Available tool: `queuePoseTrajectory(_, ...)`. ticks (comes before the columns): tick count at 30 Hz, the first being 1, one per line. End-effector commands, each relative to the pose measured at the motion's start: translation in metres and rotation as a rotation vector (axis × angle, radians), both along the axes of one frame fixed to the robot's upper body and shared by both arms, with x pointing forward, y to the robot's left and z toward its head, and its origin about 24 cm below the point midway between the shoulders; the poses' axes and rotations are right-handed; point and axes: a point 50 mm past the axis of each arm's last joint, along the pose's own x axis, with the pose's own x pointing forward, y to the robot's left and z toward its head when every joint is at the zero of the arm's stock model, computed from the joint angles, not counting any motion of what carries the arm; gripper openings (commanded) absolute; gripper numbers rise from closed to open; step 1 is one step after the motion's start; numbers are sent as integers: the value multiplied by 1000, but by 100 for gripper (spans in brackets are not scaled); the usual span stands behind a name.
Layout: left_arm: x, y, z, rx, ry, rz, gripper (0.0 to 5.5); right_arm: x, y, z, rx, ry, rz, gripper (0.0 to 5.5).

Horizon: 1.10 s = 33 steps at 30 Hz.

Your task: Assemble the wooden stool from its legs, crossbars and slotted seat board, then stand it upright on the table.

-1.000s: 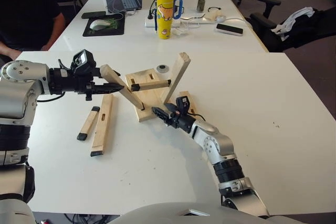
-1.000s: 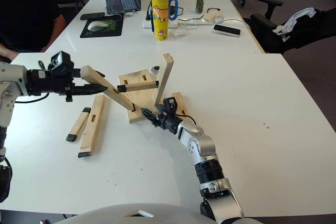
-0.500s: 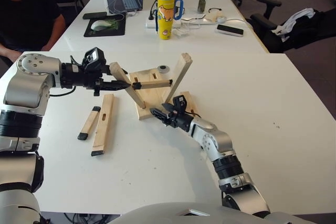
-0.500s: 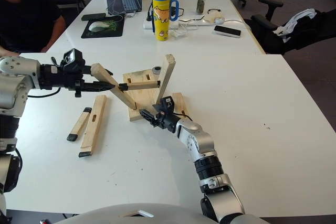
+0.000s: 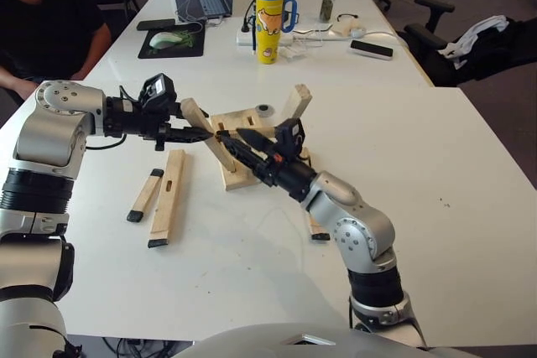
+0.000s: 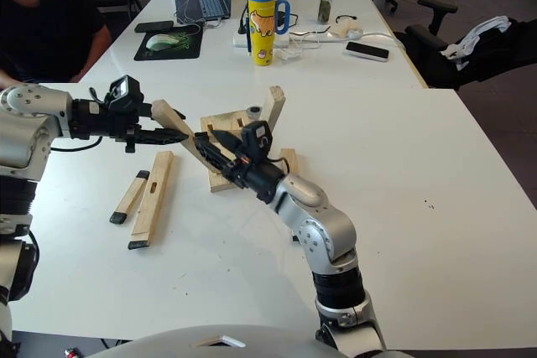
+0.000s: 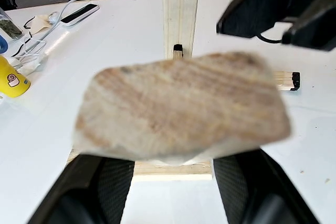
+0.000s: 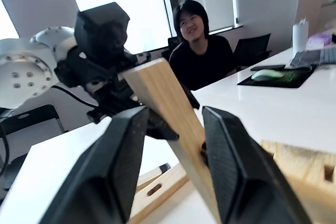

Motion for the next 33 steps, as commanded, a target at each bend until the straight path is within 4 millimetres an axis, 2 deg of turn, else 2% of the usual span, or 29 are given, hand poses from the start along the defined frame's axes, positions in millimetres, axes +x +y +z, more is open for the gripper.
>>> queuePoseTrajectory(1, -7, -6, -50, 63, 194, 18, 206, 23, 16, -10, -224, -134, -145, 124)
queuePoseTrajectory(5, -7, -10, -50, 54, 196, 11, 206, 42, 12, -1, -318, -278, -328, 56)
queuePoseTrajectory(7, -8, -11, -51, 51, 197, 8, 206, 46, 9, 5, -354, -351, -400, 23)
queuePoseTrajectory(8, -8, -12, -51, 51, 197, 9, 206, 46, 10, 4, -363, -362, -405, 3)
queuePoseTrajectory(14, -11, -12, -54, 44, 205, 15, 206, 29, 26, -6, -406, -427, -317, 0)
queuePoseTrajectory(15, -11, -13, -55, 44, 206, 16, 206, 29, 28, -16, -448, -377, -289, 0)
queuePoseTrajectory(18, -13, -16, -55, 37, 205, 13, 206, 28, 25, -75, -709, -108, -187, 0)
queuePoseTrajectory(19, -13, -17, -55, 36, 204, 9, 206, 25, 24, -87, -754, -42, -160, 0)
queuePoseTrajectory(22, -14, -18, -54, 32, 197, 10, 206, 22, 23, -94, -796, 6, -134, 0)
queuePoseTrajectory(24, -14, -19, -53, 30, 195, 11, 206, 24, 22, -89, -785, -24, -154, 0)
queuePoseTrajectory(29, -11, -18, -54, 29, 186, 23, 206, 32, 25, -41, -529, -187, -258, 0)
queuePoseTrajectory(33, -7, -18, -49, 25, 172, 9, 206, 25, 3, -7, -298, -304, -315, 0)
